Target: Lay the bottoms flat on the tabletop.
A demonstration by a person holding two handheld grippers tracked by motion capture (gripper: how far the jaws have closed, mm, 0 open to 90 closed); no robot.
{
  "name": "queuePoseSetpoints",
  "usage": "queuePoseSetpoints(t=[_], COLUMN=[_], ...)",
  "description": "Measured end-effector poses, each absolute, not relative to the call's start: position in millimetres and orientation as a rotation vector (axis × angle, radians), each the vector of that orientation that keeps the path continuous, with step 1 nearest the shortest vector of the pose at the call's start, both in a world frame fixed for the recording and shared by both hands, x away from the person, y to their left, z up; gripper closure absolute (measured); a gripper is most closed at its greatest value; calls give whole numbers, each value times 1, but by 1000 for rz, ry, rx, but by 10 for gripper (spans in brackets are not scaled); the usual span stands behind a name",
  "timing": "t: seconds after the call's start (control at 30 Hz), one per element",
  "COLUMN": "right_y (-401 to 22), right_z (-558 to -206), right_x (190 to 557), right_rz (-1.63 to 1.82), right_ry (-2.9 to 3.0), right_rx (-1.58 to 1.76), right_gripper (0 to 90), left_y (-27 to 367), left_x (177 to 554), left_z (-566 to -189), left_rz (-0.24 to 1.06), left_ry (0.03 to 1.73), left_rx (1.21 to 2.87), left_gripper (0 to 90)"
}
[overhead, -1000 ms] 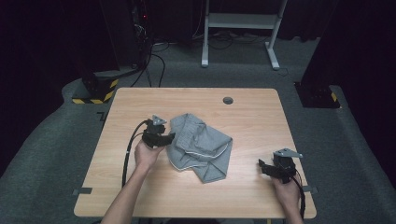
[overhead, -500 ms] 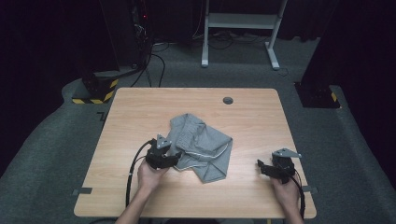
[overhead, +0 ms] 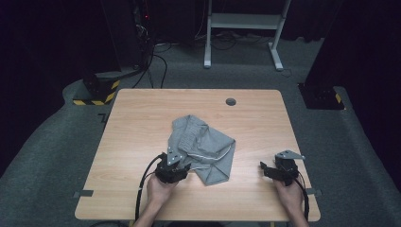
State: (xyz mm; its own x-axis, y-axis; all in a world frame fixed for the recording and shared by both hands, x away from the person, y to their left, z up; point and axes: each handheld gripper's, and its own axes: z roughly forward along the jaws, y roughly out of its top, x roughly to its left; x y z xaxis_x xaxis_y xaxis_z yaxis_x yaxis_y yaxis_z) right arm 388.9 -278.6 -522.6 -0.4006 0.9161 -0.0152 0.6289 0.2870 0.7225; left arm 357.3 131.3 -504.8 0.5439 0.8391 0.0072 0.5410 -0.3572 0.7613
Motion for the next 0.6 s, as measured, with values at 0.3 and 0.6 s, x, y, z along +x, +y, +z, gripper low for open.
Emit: queuePoseSetpoints(t=[0.3, 0.6], right_y=[-263, -226], right_z=[-518, -515], right_x=[390, 384], right_rz=[870, 1053], right_ry=[2181, 2295], right_rx=[1387, 1212], right_gripper=[355, 584], left_y=[131, 127], left_x=[360, 350], left_z=[-511, -501], left_rz=[509, 458], left_ry=[1118, 1062], left_rx=[2073, 2051], left_gripper=[517, 494])
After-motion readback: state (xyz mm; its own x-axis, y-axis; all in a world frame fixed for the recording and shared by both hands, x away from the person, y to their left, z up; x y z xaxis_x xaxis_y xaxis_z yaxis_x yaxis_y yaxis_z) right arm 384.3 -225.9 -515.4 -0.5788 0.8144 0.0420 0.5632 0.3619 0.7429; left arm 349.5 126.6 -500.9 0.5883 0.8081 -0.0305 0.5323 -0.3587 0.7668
